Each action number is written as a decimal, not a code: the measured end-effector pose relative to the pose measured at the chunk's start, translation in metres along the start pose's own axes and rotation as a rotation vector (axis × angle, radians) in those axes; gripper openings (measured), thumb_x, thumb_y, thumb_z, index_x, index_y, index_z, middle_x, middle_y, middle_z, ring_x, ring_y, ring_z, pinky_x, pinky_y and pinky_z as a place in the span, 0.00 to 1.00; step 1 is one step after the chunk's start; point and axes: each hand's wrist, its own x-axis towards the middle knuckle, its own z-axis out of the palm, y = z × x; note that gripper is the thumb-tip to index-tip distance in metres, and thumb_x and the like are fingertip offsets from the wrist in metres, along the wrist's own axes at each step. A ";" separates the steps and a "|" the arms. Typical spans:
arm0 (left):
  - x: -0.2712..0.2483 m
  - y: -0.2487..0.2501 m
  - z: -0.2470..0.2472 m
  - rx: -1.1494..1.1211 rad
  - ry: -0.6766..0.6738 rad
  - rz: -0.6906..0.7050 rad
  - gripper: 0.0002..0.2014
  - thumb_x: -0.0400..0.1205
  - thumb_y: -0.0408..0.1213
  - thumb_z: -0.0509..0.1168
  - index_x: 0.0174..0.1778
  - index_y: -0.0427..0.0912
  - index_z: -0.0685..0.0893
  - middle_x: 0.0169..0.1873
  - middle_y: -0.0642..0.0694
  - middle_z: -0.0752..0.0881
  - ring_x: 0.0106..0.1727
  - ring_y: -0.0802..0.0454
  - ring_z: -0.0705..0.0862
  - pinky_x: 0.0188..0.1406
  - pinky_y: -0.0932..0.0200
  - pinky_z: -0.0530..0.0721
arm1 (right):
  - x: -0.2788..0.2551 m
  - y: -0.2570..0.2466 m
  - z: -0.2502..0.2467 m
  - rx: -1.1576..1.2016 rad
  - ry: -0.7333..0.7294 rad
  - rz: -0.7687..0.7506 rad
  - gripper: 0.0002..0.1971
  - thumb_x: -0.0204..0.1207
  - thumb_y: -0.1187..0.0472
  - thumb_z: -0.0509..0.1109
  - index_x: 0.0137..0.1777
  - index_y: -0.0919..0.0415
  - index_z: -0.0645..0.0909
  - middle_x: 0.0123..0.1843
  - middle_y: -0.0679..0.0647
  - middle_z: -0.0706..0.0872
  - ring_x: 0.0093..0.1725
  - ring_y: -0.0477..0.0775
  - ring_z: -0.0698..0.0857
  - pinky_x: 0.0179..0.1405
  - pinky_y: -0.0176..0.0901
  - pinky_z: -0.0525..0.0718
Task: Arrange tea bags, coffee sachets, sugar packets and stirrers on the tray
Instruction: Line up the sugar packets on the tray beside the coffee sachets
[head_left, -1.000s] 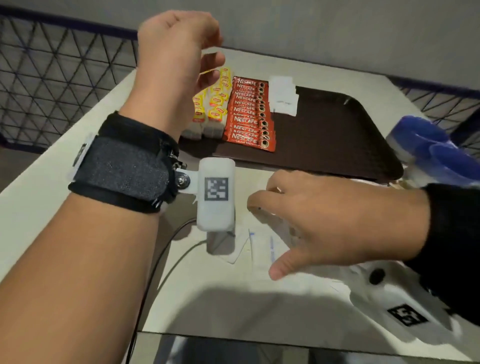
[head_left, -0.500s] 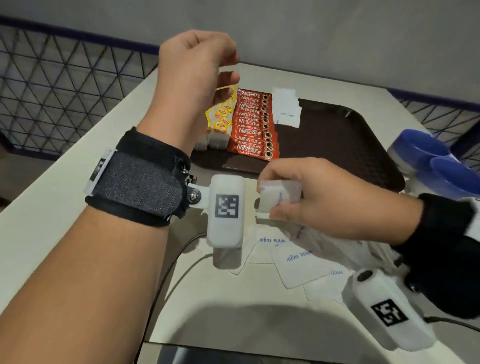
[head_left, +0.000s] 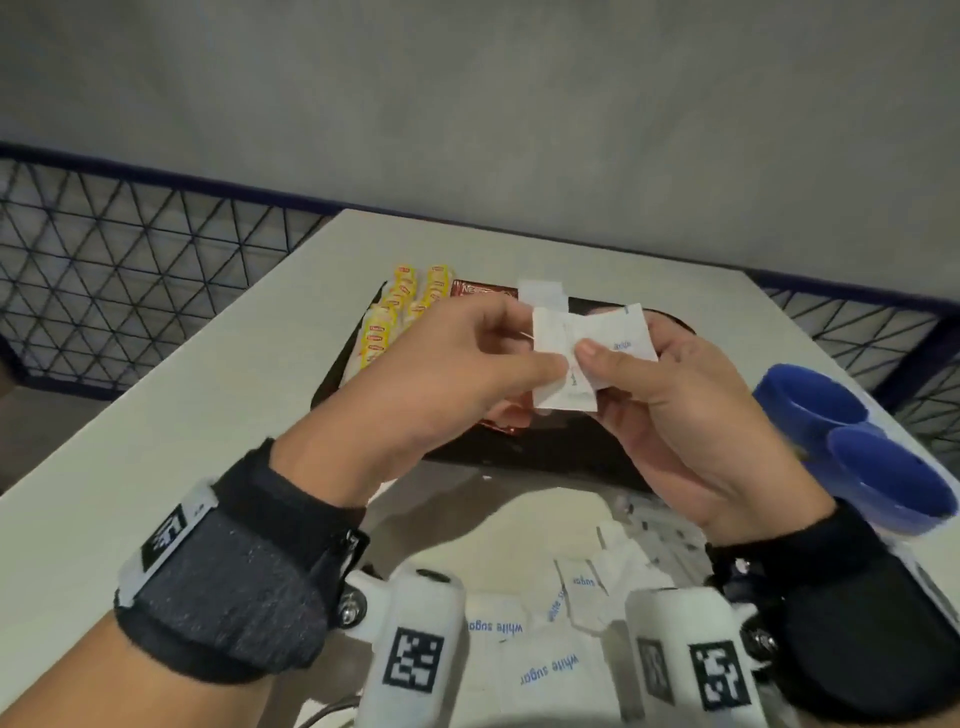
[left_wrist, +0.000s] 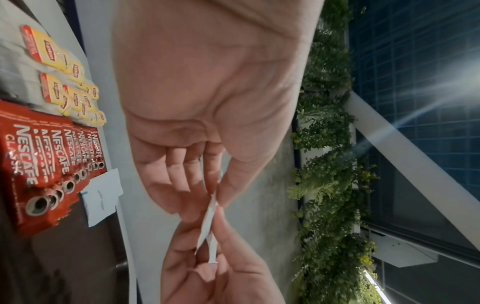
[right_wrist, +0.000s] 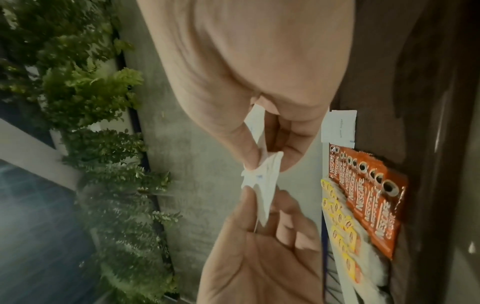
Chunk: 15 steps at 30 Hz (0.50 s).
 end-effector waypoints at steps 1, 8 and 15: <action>0.001 -0.001 0.000 0.007 0.010 -0.004 0.08 0.82 0.28 0.73 0.57 0.39 0.88 0.44 0.44 0.94 0.41 0.52 0.93 0.40 0.57 0.91 | 0.000 0.003 -0.002 -0.006 0.004 -0.010 0.15 0.80 0.72 0.70 0.66 0.68 0.80 0.57 0.64 0.92 0.54 0.60 0.93 0.47 0.46 0.92; 0.006 -0.006 0.002 -0.076 0.144 -0.027 0.19 0.81 0.22 0.72 0.64 0.44 0.81 0.45 0.39 0.94 0.43 0.48 0.94 0.37 0.54 0.88 | -0.002 0.009 -0.025 -0.077 0.130 0.009 0.09 0.84 0.69 0.68 0.62 0.62 0.81 0.55 0.60 0.93 0.49 0.57 0.92 0.43 0.46 0.89; 0.005 -0.010 0.012 -0.149 0.057 -0.068 0.09 0.82 0.24 0.70 0.52 0.42 0.89 0.34 0.47 0.88 0.34 0.53 0.84 0.38 0.58 0.81 | -0.012 0.008 -0.028 -0.167 -0.080 0.017 0.12 0.78 0.71 0.73 0.61 0.64 0.86 0.57 0.66 0.91 0.45 0.57 0.83 0.36 0.48 0.79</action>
